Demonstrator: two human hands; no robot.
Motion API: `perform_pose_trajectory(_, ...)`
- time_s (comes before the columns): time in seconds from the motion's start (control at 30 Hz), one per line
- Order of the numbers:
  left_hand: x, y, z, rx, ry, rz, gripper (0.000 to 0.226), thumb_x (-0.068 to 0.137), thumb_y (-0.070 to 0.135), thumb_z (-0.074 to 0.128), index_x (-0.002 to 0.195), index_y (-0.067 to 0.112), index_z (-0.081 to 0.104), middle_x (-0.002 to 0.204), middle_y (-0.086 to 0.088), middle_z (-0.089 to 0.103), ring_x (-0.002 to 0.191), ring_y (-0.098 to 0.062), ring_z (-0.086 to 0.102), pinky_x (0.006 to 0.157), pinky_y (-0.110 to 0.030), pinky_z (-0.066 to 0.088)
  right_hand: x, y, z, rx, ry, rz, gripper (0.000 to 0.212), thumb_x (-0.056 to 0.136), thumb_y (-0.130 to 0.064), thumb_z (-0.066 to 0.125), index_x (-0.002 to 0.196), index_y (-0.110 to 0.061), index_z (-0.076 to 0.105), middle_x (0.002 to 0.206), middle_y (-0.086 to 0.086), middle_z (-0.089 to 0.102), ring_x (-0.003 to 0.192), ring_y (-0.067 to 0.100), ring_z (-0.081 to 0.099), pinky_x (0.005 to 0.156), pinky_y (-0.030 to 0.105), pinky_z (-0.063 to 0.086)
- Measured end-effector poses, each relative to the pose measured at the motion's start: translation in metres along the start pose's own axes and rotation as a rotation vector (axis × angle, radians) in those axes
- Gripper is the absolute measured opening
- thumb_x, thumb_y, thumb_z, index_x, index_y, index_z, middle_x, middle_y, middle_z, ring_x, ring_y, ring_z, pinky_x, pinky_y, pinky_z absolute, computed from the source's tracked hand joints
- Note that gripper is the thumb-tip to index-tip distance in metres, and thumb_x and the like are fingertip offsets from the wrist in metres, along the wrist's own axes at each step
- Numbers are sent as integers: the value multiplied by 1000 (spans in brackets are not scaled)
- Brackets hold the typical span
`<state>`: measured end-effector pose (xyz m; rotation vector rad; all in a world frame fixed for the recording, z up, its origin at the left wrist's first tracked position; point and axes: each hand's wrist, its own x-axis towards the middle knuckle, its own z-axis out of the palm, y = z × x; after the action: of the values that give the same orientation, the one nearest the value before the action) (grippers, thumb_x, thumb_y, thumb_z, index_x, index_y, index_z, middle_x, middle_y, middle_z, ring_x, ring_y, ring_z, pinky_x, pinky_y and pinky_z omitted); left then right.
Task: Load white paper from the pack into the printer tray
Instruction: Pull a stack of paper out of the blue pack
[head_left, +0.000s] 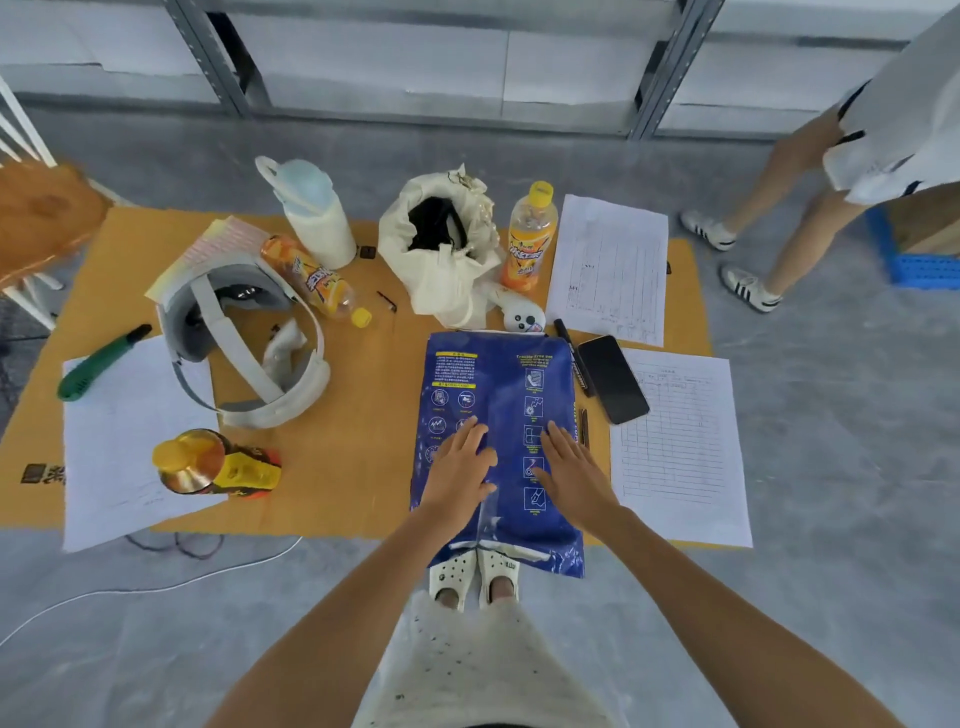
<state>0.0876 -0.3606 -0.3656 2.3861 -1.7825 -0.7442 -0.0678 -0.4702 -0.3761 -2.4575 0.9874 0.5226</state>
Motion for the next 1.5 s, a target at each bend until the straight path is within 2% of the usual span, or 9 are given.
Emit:
perform_pose_trajectory(0.13,-5,1,12,-4,14,-49,24,91,23,59,111,11,59,145,-5,33,145,-22,16,109,-34,30,-1,5,7,20,32,-22,60,100,-36,35,150,-11,12,161,7,9,148,24,9,121,36,15)
perform_pose_trajectory(0.27,-5,3,14,-2,64,-140,16,91,18,58,101,8,64,132,-3,42,129,-18,34,99,-27,35,-1,5,9,65,38,-20,62,99,-36,37,150,-12,11,161,6,9,148,24,10,120,37,18)
perform_pose_trajectory(0.5,-7,10,11,71,61,-157,20,96,19,47,106,8,61,122,-6,47,114,-21,43,100,-34,41,-4,5,12,34,55,-29,62,100,-32,39,150,-13,9,162,5,7,149,24,7,121,37,18)
perform_pose_trajectory(0.73,-19,6,11,-3,115,16,18,95,21,48,100,10,61,116,-3,48,109,-17,45,95,-29,43,-12,7,10,-73,46,-47,61,100,-22,41,151,-14,9,161,7,4,148,27,6,121,39,15)
perform_pose_trajectory(0.87,-53,0,16,-38,102,93,5,81,7,65,76,5,64,95,-9,58,88,-23,58,75,-33,54,-20,8,13,-68,94,11,56,98,-22,46,148,-18,21,159,6,16,145,29,17,117,37,24)
perform_pose_trajectory(0.93,-70,-4,19,-73,123,107,10,73,4,72,70,8,63,87,-7,59,79,-20,59,66,-30,55,-24,8,15,-46,108,27,55,98,-23,48,147,-19,24,158,6,20,144,28,20,115,36,28)
perform_pose_trajectory(1.07,-96,-7,23,-86,110,157,9,75,11,70,73,13,61,89,-1,58,83,-14,58,72,-25,54,-32,7,19,-8,88,45,55,98,-27,46,148,-20,23,158,5,18,144,28,18,116,38,27)
perform_pose_trajectory(1.33,-134,2,29,-20,61,292,17,64,25,82,72,22,68,81,9,65,76,-3,63,63,-14,55,-41,3,27,-79,73,40,55,99,-32,41,149,-21,20,160,6,13,146,28,15,118,39,20)
perform_pose_trajectory(1.5,-143,10,45,147,-89,471,10,64,29,77,66,24,68,81,11,65,73,-4,62,62,-15,53,-51,0,38,-88,68,47,56,98,-33,44,148,-19,23,159,9,16,145,30,17,116,38,26)
